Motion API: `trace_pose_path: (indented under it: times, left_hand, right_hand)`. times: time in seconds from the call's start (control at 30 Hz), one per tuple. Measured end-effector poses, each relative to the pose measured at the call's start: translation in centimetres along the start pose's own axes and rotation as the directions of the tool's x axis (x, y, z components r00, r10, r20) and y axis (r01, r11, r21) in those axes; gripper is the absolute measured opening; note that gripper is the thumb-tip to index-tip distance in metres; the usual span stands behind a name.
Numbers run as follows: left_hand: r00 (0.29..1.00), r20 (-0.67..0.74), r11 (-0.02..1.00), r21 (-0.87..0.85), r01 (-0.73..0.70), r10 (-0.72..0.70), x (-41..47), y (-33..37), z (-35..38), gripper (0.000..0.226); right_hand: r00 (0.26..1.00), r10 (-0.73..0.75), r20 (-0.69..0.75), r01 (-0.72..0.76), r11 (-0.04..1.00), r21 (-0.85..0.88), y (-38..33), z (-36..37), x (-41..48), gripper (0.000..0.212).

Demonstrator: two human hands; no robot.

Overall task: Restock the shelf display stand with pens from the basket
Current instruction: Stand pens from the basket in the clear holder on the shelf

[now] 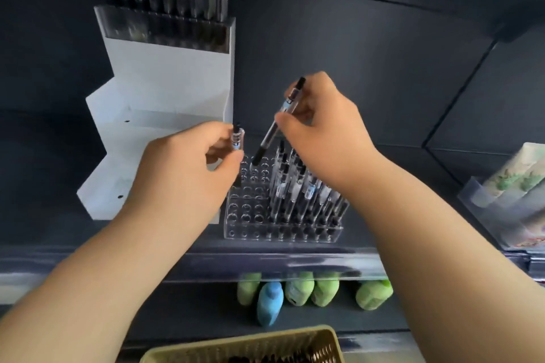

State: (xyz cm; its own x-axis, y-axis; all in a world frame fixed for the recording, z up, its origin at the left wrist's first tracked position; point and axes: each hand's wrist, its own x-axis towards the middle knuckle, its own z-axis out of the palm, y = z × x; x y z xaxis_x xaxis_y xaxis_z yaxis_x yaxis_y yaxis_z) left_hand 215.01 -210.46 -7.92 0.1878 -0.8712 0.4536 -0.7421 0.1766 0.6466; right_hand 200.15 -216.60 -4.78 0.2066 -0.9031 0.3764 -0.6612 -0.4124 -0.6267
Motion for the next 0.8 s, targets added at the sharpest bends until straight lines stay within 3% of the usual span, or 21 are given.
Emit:
trace_pose_path:
  times: [0.23, 0.5, 0.8]
  left_hand:
    - [0.999, 0.003, 0.997, -0.06, 0.052, -0.052, 1.3, -1.4, 0.8, 0.007]
    - [0.997, 0.005, 0.992, -0.098, 0.08, -0.08, 1.5, -2.5, 1.3, 0.008]
    - [0.997, 0.01, 0.99, -0.12, 0.072, -0.071, 1.8, -2.5, 2.6, 0.013]
  right_hand:
    - [0.992, -0.014, 0.123, 0.047, 0.961, -0.274, 0.4, 2.3, 2.4, 0.013]
    - [0.989, -0.013, 0.145, 0.054, 0.957, -0.285, 0.5, 1.9, 3.1, 0.013]
    - [0.968, 0.036, 0.25, 0.088, 0.879, -0.468, 0.6, 2.8, 3.3, 0.015]
